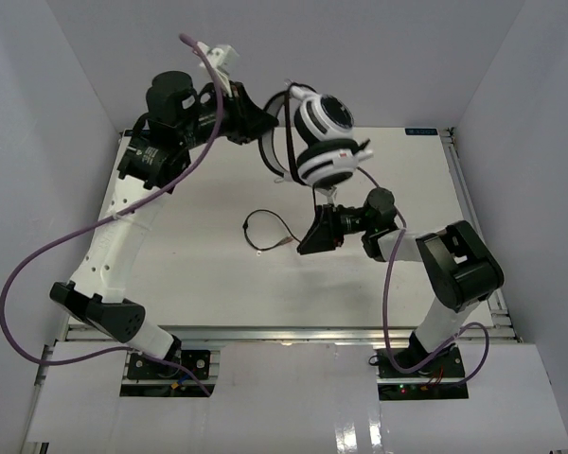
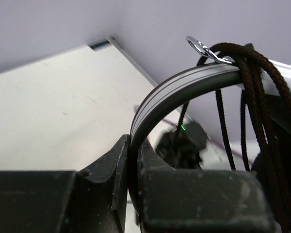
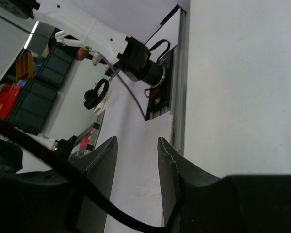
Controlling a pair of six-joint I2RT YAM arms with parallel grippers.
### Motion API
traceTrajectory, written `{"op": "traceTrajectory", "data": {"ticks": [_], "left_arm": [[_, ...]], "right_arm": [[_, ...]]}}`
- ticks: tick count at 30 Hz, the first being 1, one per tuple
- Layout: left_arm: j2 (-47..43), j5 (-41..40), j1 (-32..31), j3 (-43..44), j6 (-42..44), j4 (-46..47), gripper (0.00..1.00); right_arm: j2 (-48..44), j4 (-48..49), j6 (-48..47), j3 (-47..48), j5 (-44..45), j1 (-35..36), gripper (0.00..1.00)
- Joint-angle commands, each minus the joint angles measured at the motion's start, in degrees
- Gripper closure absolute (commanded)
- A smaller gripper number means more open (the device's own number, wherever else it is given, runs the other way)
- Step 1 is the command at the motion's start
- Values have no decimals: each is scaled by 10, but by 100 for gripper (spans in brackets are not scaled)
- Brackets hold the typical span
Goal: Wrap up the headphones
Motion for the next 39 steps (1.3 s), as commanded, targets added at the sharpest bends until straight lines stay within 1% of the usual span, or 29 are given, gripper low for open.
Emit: {"op": "traceTrajectory", "data": {"ticks": [1, 2, 3, 4, 5, 6, 7, 8, 10, 12, 14, 15, 16, 17, 19, 20, 22, 23, 25, 27, 28, 29, 30, 31, 34, 35, 36, 38, 39], "left_arm": [[-19, -178, 56, 78, -78, -8, 100], [-15, -216, 68, 85, -77, -25, 100], [-10, -250, 70, 86, -69, -32, 100], [-4, -293, 70, 86, -52, -39, 100], [2, -336, 70, 85, -33, -45, 100], [10, -381, 70, 80, -8, -51, 100], [13, -400, 70, 67, 9, -49, 100], [17, -425, 70, 43, 27, -47, 100], [28, -443, 69, -9, 85, -45, 100], [46, -455, 64, -62, 118, -51, 100], [58, -452, 58, -100, 158, -59, 100], [62, -441, 56, -124, 169, -61, 100], [62, -432, 50, -146, 189, -62, 100], [62, -425, 42, -164, 208, -62, 100], [59, -414, 21, -196, 234, -65, 100], [63, -412, 11, -208, 238, -74, 100], [79, -408, -9, -209, 241, -100, 100], [89, -397, -15, -208, 243, -113, 100], [98, -348, -30, -208, 251, -130, 100], [83, -294, -44, -226, 269, -131, 100], [70, -249, -45, -234, 274, -127, 100], [56, -202, -45, -241, 278, -123, 100], [28, -188, -45, -251, 277, -107, 100], [23, -167, -45, -261, 277, -98, 100], [-26, -39, -45, -273, 276, -88, 100], [-33, 2, -45, -272, 275, -85, 100], [-42, 35, -45, -274, 268, -75, 100], [-55, 128, -47, -274, 247, -53, 100], [-63, 164, -48, -274, 238, -34, 100]], "right_arm": [[-82, 331, 17, -36, 0, 39, 70], [-121, 267, -22, -52, 20, 41, 83], [-147, 190, -137, -54, 32, 40, 88], [-183, -46, -253, -44, 57, 41, 90], [-220, -254, -392, -21, 95, 45, 92], [-261, -390, -586, 30, 162, 53, 92], [-271, -530, -680, 70, 210, 70, 92], [-279, -648, -718, 91, 287, 89, 92], [-293, -773, -810, 163, 418, 111, 92], [-297, -866, -910, 220, 560, 138, 92], [-302, -886, -978, 268, 667, 158, 92], [-304, -882, -1020, 277, 735, 162, 92], [-302, -874, -1060, 290, 785, 166, 92], [-298, -866, -1091, 302, 815, 167, 92], [-288, -857, -1139, 322, 836, 167, 92], [-279, -860, -1157, 336, 832, 167, 92], [-260, -864, -1178, 365, 817, 171, 92], [-252, -849, -1193, 370, 821, 177, 92], [-232, -806, -1235, 363, 867, 182, 92], [-217, -750, -1294, 340, 910, 173, 92], [-210, -719, -1298, 332, 909, 162, 92], [-203, -688, -1297, 325, 904, 150, 92], [-205, -679, -1270, 317, 889, 125, 92], [-206, -671, -1265, 310, 873, 120, 92], [-212, -646, -1178, 286, 762, 49, 87], [-212, -652, -1148, 283, 709, 28, 85], [-209, -659, -1114, 280, 637, 4, 84], [-198, -679, -1062, 273, 521, -37, 82], [-193, -680, -1022, 270, 438, -48, 82]]}}
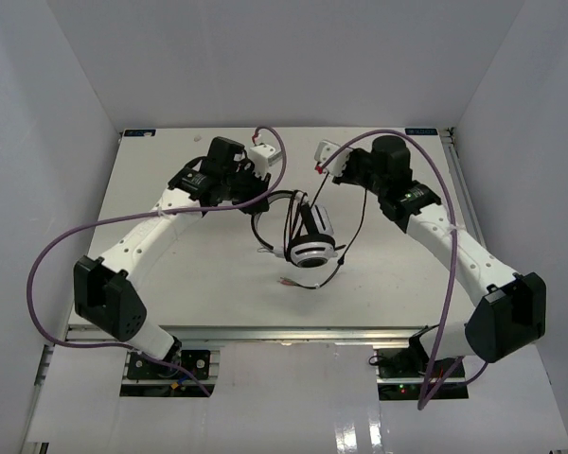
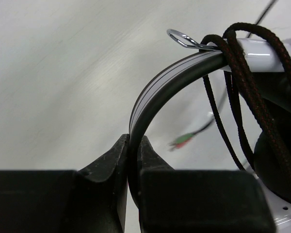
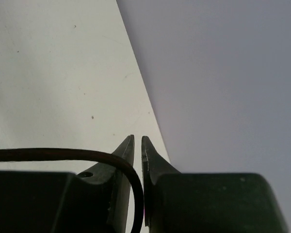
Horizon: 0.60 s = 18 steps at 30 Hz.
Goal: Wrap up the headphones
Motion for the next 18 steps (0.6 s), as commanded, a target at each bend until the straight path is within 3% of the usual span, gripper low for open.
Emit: {"op": "traceTrajectory", "data": {"ticks": [1, 3, 5, 7, 10, 15, 16, 18], "left_arm": [[-81, 289, -7, 8, -31, 77, 100], [-87, 351, -9, 19, -59, 105, 100], [-95, 401, -9, 20, -123, 149, 100], [-105, 430, -9, 19, -169, 231, 100], [-111, 400, -8, 33, -248, 310, 100], [-110, 103, 5, 106, -301, 313, 100], [-109, 39, 7, 117, -315, 312, 100], [-106, -45, 8, 125, -336, 309, 100]], "right_arm": [[9, 54, 179, -9, -323, -73, 83], [25, 66, 249, -15, -430, -83, 85], [42, 140, 331, -51, -539, -86, 87], [49, 233, 479, -86, -597, -85, 86], [63, 511, 688, -168, -664, -82, 83], [112, 1049, 1179, -237, -666, -64, 82], [122, 1108, 1247, -240, -659, -58, 82], [111, 1112, 1267, -249, -649, -49, 82]]}}
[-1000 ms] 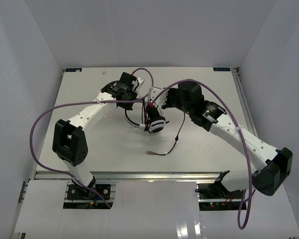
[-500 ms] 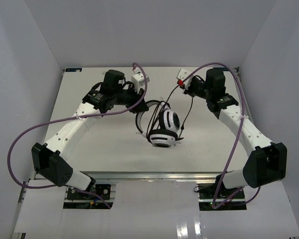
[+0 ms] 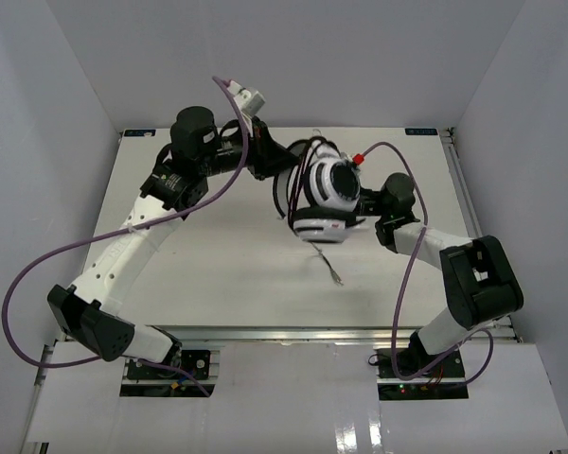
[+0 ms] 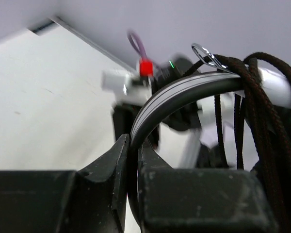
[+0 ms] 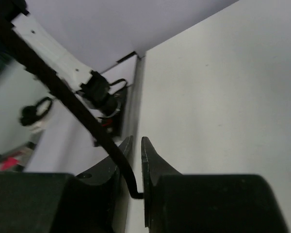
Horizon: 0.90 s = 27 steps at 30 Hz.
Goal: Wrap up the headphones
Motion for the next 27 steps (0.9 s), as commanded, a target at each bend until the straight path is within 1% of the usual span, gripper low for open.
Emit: {"op": "traceTrajectory", "data": {"ticks": [1, 3, 5, 6, 7, 8, 9, 10, 11, 12, 13, 15, 16, 18, 20, 22, 24, 26, 27], "left_arm": [[-27, -292, 13, 57, -111, 52, 100], [-7, -387, 15, 79, -118, 18, 100], [14, -465, 25, 98, -113, -11, 100], [26, -495, 31, 106, -108, -26, 100], [42, -505, 38, 115, -102, -43, 100], [53, -509, 49, 119, -90, -55, 100], [65, -518, 56, 121, -70, -68, 100], [76, -529, 59, 122, -46, -81, 100], [87, -534, 59, 120, -14, -94, 100], [95, -542, 59, 120, 11, -113, 100], [103, -549, 60, 118, 30, -132, 100], [127, -543, 60, 102, 64, -153, 100], [135, -532, 60, 95, 80, -168, 100], [145, -507, 59, 73, 114, -183, 100], [143, -451, 57, 50, 142, -192, 100], [131, -374, 56, 18, 182, -200, 100], [114, -297, 52, -12, 233, -210, 100], [94, -250, 44, -41, 287, -227, 100], [83, -230, 39, -55, 308, -232, 100]], "right_arm": [[-13, 467, 301, -19, -21, 26, 83], [-41, 432, 269, -27, -21, 41, 84], [-81, 359, 223, -40, -20, 56, 85], [-102, 313, 183, -46, -18, 61, 86], [-121, 256, 107, -48, -12, 64, 87], [-149, 162, 28, -48, -2, 67, 89], [-174, 45, -61, -35, 8, 70, 91], [-196, -91, -149, -11, 21, 72, 92], [-204, -257, -205, 34, 50, 73, 92], [-209, -415, -309, 80, 97, 77, 92], [-211, -551, -424, 123, 150, 83, 92], [-210, -699, -573, 175, 252, 108, 92], [-204, -749, -620, 209, 334, 121, 92], [-183, -821, -734, 295, 445, 161, 92], [-165, -896, -822, 350, 588, 195, 92], [-138, -938, -944, 365, 705, 206, 92], [-125, -950, -1063, 353, 792, 207, 92], [-130, -945, -1166, 312, 845, 206, 92], [-135, -931, -1196, 300, 845, 204, 92]]}}
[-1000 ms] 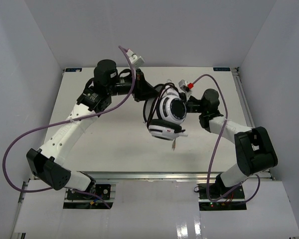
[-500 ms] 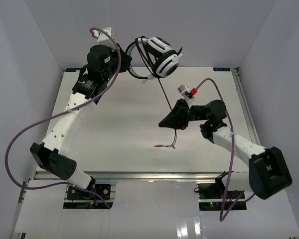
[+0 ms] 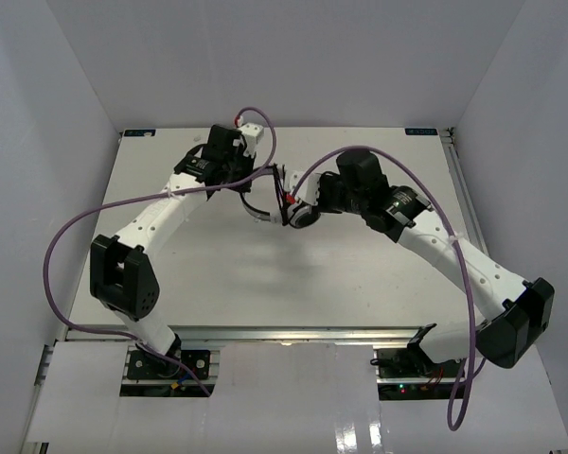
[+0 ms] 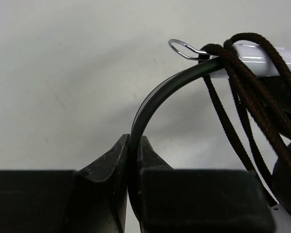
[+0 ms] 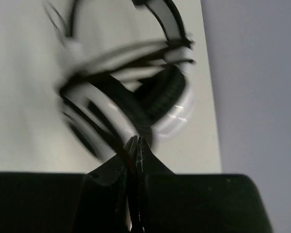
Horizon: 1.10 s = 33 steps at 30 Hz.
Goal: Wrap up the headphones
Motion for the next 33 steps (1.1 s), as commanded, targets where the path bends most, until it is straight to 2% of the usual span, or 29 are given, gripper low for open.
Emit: {"op": "traceTrajectory", "data": {"ticks": [1, 4, 6, 9, 10, 12, 13, 17, 22, 25, 29, 33], "left_arm": [[-82, 151, -14, -53, 155, -31, 100], [-104, 233, -24, -72, 188, -40, 100], [-108, 298, -26, -67, 191, -44, 100], [-111, 404, -29, -58, 189, -47, 100], [-112, 445, -31, -58, 188, -48, 100], [-113, 482, -36, -61, 186, -48, 100], [-114, 491, -40, -66, 187, -48, 100], [-122, 496, -45, -74, 190, -46, 100], [-146, 487, -41, -59, 159, -6, 100], [-167, 454, -35, -46, 117, 37, 100], [-173, 404, -32, -22, 76, 62, 100], [-167, 344, -19, -8, 45, 70, 100]], "right_arm": [[-14, -42, -316, -27, 195, -10, 92], [-10, -21, -355, -24, 183, -14, 92], [0, 40, -360, -30, 180, -15, 92], [20, 146, -308, -45, 161, -22, 92], [31, 182, -264, -46, 159, -23, 92], [45, 183, -185, -20, 82, -38, 91], [55, 181, -153, -14, 70, -43, 91], [85, 146, -73, 15, 28, -53, 88], [99, 80, 50, 41, -158, -105, 80], [100, 74, 110, 22, -307, -149, 77], [96, 80, 155, -28, -453, -169, 87], [78, 119, 196, -84, -485, -170, 92]]}}
